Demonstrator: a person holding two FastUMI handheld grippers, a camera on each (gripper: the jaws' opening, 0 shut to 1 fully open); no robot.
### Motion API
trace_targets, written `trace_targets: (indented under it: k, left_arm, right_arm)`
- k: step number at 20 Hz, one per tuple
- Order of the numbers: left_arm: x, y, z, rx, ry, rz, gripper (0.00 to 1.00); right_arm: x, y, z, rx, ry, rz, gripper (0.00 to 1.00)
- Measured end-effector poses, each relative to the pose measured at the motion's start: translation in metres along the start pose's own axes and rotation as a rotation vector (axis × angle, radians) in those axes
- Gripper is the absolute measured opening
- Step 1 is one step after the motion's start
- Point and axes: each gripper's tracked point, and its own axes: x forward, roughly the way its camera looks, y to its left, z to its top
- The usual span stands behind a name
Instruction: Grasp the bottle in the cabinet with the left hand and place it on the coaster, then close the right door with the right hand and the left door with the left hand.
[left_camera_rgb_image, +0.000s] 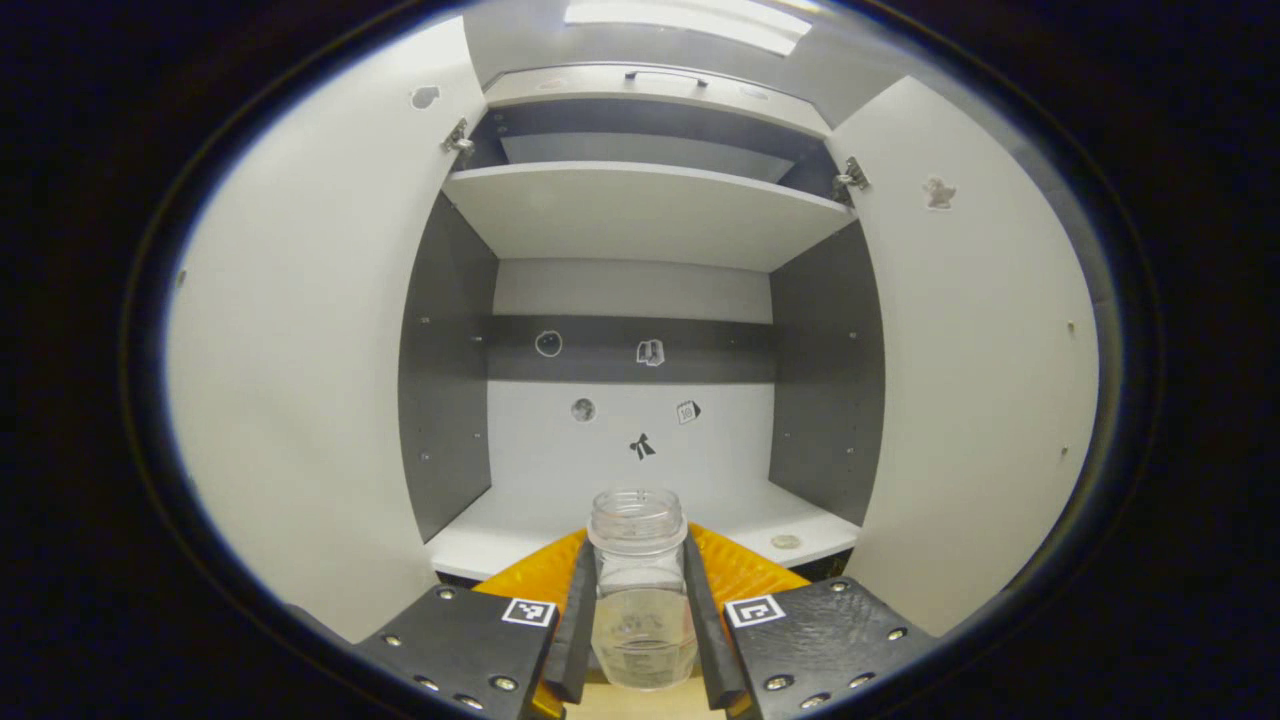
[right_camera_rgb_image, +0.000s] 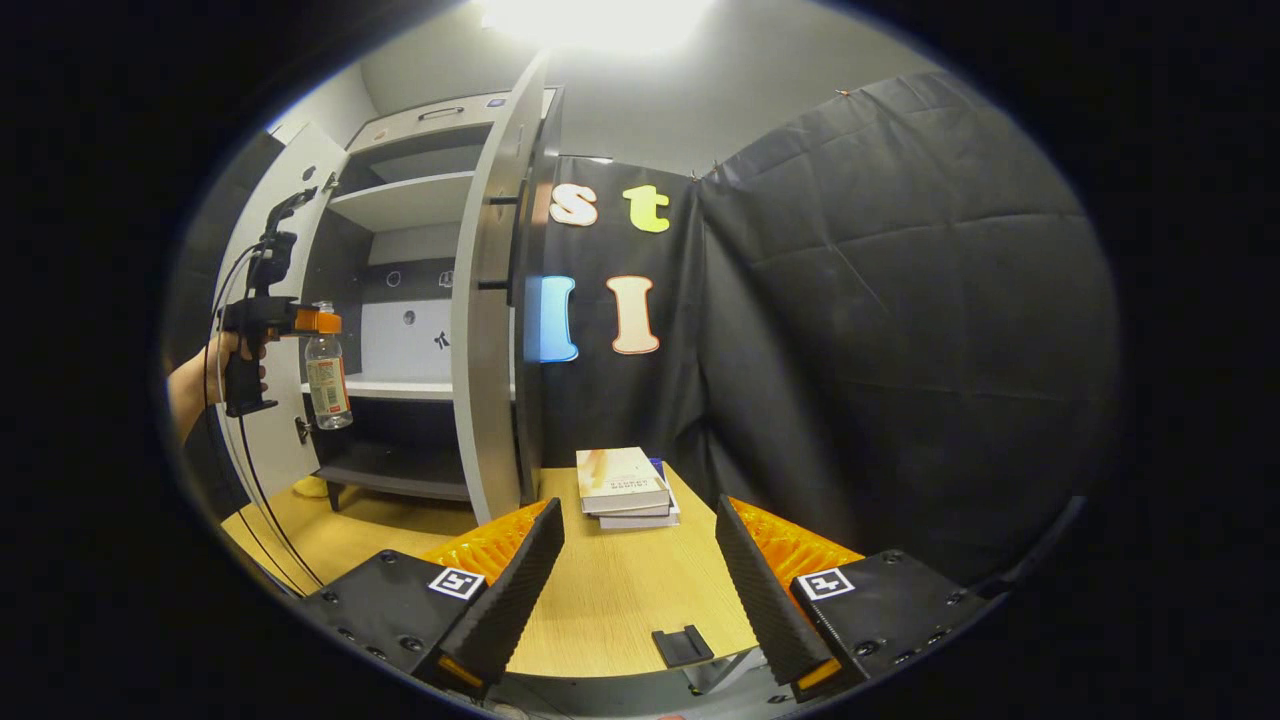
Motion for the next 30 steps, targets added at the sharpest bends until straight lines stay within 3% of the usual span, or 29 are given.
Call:
trace_targets:
  k: [16, 30]
  left_arm:
    - [-0.063, -0.027, -0.096, -0.061, 0.028, -0.045, 0.46]
    - [-0.104, -0.056, -0.171, -0.052, 0.081, -0.107, 0.47]
  right_arm:
    - [-0.002, 0.013, 0.0, -0.012, -0.005, 0.086, 0.98]
    - [-0.001, 0.033, -0.014, -0.027, 0.035, 0.13, 0.97]
